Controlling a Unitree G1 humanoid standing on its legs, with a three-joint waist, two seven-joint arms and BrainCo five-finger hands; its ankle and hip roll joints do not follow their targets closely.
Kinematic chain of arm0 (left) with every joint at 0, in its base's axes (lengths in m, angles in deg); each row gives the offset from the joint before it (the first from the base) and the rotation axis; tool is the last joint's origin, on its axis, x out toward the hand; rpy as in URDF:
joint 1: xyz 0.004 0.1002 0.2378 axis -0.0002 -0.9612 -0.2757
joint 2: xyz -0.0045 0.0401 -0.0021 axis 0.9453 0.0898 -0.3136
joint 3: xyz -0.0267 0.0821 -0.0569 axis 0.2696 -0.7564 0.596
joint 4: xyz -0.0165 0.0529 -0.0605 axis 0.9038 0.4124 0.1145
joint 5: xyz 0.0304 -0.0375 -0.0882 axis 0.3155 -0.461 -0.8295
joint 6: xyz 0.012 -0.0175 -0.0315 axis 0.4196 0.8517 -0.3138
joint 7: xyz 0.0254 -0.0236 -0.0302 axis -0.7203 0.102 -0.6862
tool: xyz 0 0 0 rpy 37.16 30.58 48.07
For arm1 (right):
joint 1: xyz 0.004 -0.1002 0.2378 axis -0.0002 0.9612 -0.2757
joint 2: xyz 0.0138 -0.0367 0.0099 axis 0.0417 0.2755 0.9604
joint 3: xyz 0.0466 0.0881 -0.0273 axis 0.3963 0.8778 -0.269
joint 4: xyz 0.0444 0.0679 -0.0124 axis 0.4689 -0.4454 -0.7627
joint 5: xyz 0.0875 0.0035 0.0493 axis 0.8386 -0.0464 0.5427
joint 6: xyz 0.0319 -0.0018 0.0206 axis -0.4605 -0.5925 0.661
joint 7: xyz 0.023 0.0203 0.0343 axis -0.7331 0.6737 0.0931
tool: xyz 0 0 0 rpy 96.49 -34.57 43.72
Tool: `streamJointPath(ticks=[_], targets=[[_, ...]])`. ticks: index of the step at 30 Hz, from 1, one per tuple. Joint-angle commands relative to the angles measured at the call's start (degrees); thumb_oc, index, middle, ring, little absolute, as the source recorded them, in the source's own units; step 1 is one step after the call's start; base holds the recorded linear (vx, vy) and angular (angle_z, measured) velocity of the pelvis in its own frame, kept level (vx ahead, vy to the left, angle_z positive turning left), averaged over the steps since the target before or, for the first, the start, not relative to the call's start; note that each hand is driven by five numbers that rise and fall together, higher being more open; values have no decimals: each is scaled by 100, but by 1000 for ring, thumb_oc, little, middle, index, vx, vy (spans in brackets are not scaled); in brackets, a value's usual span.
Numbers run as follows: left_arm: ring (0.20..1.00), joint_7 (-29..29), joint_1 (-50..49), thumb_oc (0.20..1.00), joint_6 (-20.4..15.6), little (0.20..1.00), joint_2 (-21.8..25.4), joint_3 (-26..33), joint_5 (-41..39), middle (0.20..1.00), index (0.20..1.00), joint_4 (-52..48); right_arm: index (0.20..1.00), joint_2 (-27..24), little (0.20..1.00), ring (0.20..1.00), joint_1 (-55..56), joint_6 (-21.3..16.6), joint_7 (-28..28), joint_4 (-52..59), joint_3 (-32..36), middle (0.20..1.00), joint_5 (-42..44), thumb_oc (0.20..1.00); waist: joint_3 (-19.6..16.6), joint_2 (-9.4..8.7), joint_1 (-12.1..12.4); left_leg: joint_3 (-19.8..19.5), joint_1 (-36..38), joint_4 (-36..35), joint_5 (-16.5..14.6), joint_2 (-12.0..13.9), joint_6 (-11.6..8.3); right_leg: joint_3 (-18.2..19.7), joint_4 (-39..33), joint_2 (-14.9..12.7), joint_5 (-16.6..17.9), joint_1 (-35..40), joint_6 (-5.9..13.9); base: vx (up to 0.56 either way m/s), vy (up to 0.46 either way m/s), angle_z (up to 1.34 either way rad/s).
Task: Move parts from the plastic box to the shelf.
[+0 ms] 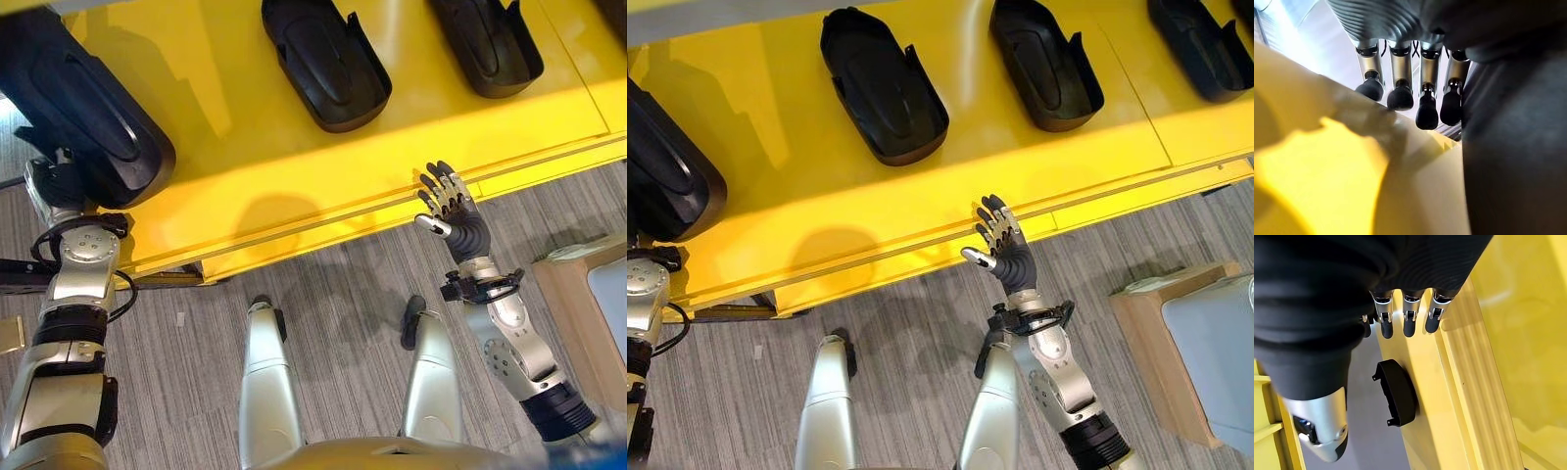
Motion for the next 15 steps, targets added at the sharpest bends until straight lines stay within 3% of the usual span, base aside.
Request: streamJointPath(ticks=[1, 7, 15], targets=[[200, -155, 1039, 200, 245, 200, 144, -704, 889, 200, 200, -942, 1000, -49, 1000, 1000, -110, -260, -148, 523, 454, 1000, 113, 1000, 136, 75, -151, 30, 257, -450, 252, -16, 87, 222, 632, -45, -275, -217, -134, 12, 1, 29], [200, -73, 412, 200, 174, 200, -300, -157, 936, 200, 200, -1547, 1000, 27, 1000, 1000, -283, -89, -160, 456, 524, 1000, 68, 1000, 116, 85, -117, 31, 191, -443, 236, -45, 99, 220, 643, -13, -288, -284, -163, -5, 4, -4], [200, -91, 545, 200, 153, 200, -226, -135, 1075, 200, 200, -1796, 1000, -17, 1000, 1000, -291, -31, -228, 462, 575, 1000, 107, 1000, 68, 91, -140, 48, 151, -425, 219, -49, 104, 241, 637, 11, -283, -331, -166, -1, 4, -3]])
